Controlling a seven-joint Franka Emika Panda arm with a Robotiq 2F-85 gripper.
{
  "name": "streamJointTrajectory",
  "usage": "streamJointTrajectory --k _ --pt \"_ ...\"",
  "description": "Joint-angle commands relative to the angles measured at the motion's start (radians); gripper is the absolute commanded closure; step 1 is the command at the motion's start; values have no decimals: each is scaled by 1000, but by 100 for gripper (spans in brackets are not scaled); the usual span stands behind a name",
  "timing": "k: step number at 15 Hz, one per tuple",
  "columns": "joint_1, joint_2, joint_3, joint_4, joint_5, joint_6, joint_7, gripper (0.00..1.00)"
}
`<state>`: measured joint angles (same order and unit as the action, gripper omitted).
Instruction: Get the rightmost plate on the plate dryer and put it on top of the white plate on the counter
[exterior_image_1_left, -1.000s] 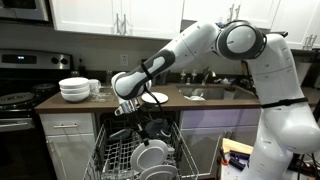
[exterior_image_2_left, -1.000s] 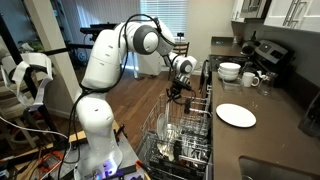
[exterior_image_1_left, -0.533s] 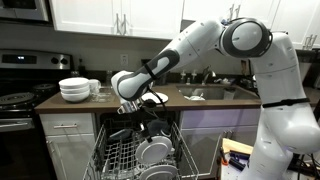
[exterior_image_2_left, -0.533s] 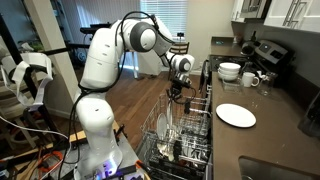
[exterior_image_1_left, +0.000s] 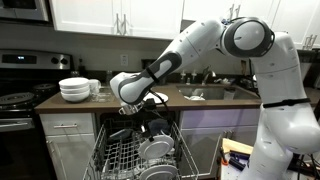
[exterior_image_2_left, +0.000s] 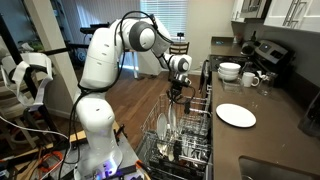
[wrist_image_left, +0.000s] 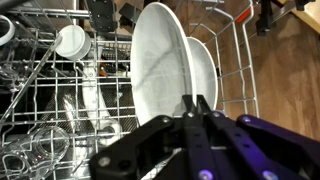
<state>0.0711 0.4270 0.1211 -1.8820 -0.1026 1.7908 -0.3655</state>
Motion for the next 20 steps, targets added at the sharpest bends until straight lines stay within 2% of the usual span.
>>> streamJointTrajectory --k 1,5,7,8,12,13,20 --pt "35 -71 -5 -49 -60 1 91 98" --pt "77 -106 -7 -67 -142 -3 198 98" --pt "75 -123 9 -78 -126 1 174 98" --pt "69 -67 5 -36 -114 -2 162 95" --pt "75 -85 10 -48 -114 -2 162 95" --pt "75 -85 9 -48 -114 -2 162 99" --pt "131 -98 0 -49 -225 -33 345 99"
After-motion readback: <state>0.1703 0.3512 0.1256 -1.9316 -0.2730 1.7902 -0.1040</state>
